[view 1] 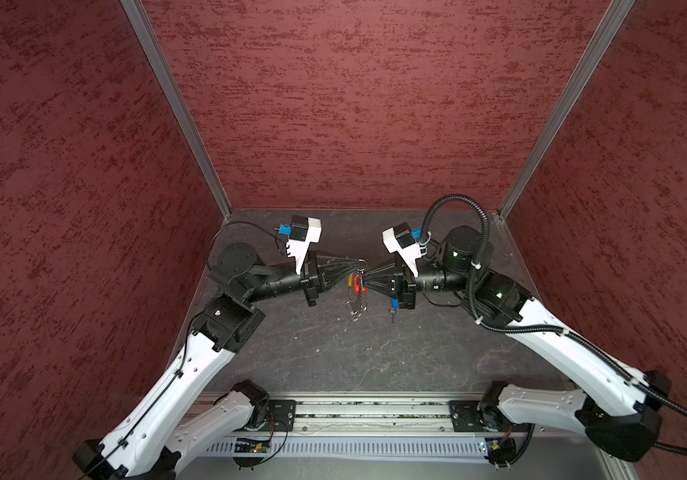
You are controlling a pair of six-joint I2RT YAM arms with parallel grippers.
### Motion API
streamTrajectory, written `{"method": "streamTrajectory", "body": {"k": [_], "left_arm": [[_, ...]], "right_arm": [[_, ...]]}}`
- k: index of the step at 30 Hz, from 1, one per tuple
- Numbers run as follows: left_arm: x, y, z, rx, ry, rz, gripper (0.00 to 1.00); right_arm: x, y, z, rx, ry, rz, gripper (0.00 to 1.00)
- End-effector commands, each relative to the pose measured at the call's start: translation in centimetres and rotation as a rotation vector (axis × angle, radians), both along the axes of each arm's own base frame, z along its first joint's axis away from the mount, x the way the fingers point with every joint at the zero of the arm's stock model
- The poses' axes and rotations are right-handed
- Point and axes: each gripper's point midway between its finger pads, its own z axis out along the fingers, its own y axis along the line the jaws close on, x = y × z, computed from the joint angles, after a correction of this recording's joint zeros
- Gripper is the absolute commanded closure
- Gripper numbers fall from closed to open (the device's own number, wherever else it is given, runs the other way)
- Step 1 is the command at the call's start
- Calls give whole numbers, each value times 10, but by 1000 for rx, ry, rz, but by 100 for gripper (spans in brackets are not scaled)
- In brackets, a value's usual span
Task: Remove the keys from the keyring
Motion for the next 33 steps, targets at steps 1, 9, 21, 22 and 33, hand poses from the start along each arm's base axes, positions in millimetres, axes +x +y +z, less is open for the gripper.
{"method": "streamTrajectory", "body": {"k": [1, 9, 21, 22, 33], "left_arm": [[-6, 6, 16, -41, -56, 1, 100], [-15, 6, 11, -6, -65, -44, 100], [-16, 8, 12, -20, -81, -33, 100], [-14, 8, 12, -26, -82, -25, 100], [-12, 8, 12, -33, -85, -14, 100]], "right_arm": [[-6, -2, 5, -8, -23, 1, 100], [3, -19, 8, -14, -54, -118, 68], [3, -33, 65, 195, -30, -37, 45], [2, -32, 70, 213, -24, -20, 45], [4, -19, 64, 226, 39, 38, 49]]}}
